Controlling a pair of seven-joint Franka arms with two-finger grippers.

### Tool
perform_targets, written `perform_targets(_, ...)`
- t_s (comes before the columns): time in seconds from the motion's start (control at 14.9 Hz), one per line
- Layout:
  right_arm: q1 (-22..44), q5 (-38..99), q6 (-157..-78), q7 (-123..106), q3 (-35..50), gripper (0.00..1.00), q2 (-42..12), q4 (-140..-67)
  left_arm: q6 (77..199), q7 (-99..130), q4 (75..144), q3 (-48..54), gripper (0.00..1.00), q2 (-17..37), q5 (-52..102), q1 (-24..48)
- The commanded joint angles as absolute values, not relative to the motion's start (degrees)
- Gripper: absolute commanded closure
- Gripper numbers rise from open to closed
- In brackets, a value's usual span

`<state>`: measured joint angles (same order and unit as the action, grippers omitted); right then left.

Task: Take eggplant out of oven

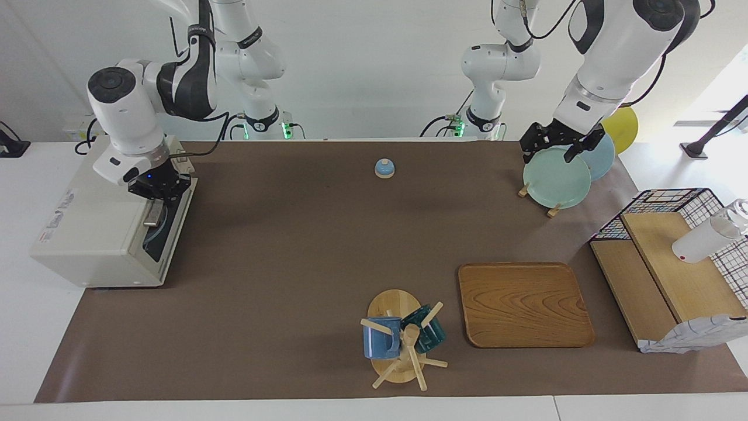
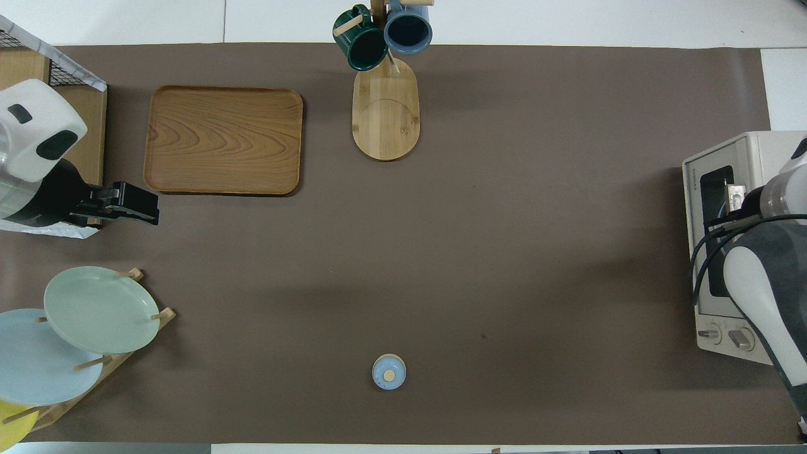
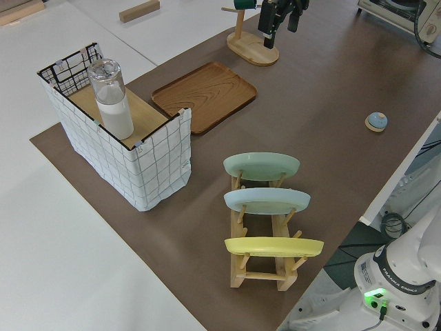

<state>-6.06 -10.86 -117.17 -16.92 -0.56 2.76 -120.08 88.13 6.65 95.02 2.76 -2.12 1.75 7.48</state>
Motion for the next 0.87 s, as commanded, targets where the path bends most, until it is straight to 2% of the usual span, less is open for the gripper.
perform_targets(0.0, -4.58, -11.43, -118.22, -15.82, -0.62, 1.0, 2.46, -120.85, 87.36, 6.42, 95.8, 3.16, 0.0, -2.9, 0.7, 6.77)
perform_targets(0.2, -4.39, -11.6, -110.69, -16.35, -0.62, 1.0, 0.71, -113.67, 87.28, 6.42, 95.8, 3.16, 0.0, -2.9, 0.7, 6.86)
perform_targets(0.33, -4.22, -13.52, -107.33, -16.44, -0.62, 1.0, 1.23, -111.36, 87.45, 6.5, 95.71, 3.16, 0.0, -2.9, 0.7, 6.86)
perform_targets(0.8, -5.89, -15.03, -110.13, -18.8, -0.79, 1.0, 3.52, -116.37, 87.98, 6.42, 95.71, 3.16, 0.0, -2.9, 0.7, 6.77)
